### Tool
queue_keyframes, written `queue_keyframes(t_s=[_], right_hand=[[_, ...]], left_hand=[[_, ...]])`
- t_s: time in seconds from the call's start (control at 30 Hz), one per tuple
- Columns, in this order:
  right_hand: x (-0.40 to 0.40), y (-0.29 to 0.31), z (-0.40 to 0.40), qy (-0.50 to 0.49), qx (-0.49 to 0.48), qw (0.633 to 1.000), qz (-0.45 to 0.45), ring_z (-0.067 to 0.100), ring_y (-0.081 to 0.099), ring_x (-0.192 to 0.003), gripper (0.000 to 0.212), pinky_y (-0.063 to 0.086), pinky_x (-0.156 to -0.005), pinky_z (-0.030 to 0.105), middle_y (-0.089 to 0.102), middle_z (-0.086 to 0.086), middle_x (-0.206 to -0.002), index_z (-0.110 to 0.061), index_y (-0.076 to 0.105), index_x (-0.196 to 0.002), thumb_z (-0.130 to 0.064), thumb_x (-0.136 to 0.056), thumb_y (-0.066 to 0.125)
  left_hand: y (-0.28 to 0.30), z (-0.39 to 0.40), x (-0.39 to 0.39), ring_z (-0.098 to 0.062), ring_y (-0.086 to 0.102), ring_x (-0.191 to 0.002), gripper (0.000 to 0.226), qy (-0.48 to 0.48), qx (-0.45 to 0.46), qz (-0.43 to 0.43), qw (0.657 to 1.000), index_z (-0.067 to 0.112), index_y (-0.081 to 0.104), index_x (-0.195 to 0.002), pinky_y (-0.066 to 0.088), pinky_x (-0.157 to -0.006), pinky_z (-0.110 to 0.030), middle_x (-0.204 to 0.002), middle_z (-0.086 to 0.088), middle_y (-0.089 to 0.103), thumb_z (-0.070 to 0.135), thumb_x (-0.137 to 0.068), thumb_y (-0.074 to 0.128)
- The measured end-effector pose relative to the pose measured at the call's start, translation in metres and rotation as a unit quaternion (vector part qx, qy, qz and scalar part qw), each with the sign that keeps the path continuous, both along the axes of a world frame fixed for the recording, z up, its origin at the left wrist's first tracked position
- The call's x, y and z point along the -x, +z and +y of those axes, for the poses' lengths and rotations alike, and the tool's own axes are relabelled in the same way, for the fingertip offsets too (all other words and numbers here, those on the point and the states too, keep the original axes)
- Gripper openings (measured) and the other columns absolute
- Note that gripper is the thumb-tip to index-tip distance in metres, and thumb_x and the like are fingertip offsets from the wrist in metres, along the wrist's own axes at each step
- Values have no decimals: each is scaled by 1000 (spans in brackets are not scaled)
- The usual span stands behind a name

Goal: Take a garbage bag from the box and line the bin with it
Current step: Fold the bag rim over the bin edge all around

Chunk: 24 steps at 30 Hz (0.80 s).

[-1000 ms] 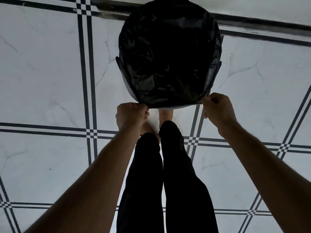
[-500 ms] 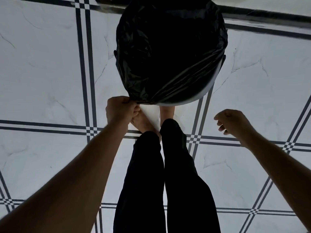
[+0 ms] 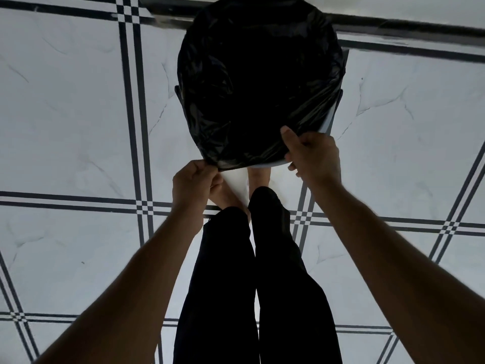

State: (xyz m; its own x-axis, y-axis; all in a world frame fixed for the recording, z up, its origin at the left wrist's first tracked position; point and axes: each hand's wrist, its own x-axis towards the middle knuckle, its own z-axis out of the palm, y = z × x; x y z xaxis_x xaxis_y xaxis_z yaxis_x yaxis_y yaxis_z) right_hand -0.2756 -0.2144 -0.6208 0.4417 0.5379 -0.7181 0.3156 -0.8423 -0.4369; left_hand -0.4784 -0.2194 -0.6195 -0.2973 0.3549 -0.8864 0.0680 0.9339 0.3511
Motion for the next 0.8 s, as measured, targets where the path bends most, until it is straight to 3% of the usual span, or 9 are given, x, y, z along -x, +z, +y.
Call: queue_keyframes(t_s=[0.1, 0.17, 0.27, 0.33, 0.4, 0.53, 0.67, 0.8], right_hand=[[-2, -7, 5, -81, 8, 997, 18, 13, 58, -45, 37, 43, -47, 26, 65, 0, -54, -20, 49, -53, -27, -85, 68], [-7, -6, 5, -76, 14, 997, 27, 10, 55, -41, 35, 39, -42, 20, 63, 2, -54, -18, 48, -55, -16, -85, 66], [-13, -2, -3, -45, 8, 999, 6, 19, 63, -51, 27, 48, -48, 27, 66, 8, -60, -16, 53, -58, -20, -82, 64], [-17, -1, -11, -70, 20, 997, -22, 25, 64, -55, 27, 53, -57, 36, 62, 4, -52, -18, 54, -54, -24, -79, 61], [-19, 1, -16, -105, 42, 993, -29, 21, 62, -50, 29, 53, -61, 37, 57, -1, -44, -18, 54, -53, -25, -80, 60], [-14, 0, -18, -100, 49, 992, -53, 29, 70, -68, 17, 61, -73, 49, 68, 9, -67, -21, 55, -63, -29, -78, 58], [-14, -4, -22, -130, 56, 989, -49, 23, 69, -59, 4, 63, -64, 48, 66, 6, -77, -18, 51, -81, -18, -81, 55], [-15, -5, -30, -174, 3, 984, -26, 27, 73, -63, 18, 63, -70, 48, 66, 1, -73, -16, 50, -95, -3, -82, 53]], left_hand=[[2, -3, 7, -10, 70, -73, 6, -1, 6, -21, 1000, 15, 68, -87, 61, -70, -19, -79, -3, 73, 13, -92, 67], [1, -5, 9, -10, 70, -73, 3, -15, 10, -16, 1000, 13, 70, -91, 61, -69, -18, -79, -3, 73, 14, -92, 67], [-2, -2, 6, -14, 69, -77, 5, -40, 17, -5, 999, 10, 71, -91, 60, -69, -18, -84, -7, 73, 12, -92, 67], [-5, 2, 1, -14, 68, -77, 8, -51, 24, -3, 998, 13, 71, -83, 61, -70, -19, -85, -9, 73, 11, -90, 69], [-9, 5, -5, -12, 68, -72, 9, -54, 31, 9, 998, 14, 72, -78, 61, -72, -23, -79, -7, 72, 11, -87, 71], [-12, 7, -8, -9, 69, -67, 11, -43, 47, 26, 998, 14, 71, -74, 61, -75, -27, -73, -4, 72, 10, -84, 73], [-12, 9, -9, -14, 71, -71, 9, -52, 73, 33, 995, 12, 72, -73, 62, -81, -33, -74, -8, 73, 9, -81, 75], [-11, 9, -12, -12, 66, -63, 10, -55, 87, 36, 994, 9, 71, -71, 62, -78, -30, -66, -6, 69, 6, -80, 75]])
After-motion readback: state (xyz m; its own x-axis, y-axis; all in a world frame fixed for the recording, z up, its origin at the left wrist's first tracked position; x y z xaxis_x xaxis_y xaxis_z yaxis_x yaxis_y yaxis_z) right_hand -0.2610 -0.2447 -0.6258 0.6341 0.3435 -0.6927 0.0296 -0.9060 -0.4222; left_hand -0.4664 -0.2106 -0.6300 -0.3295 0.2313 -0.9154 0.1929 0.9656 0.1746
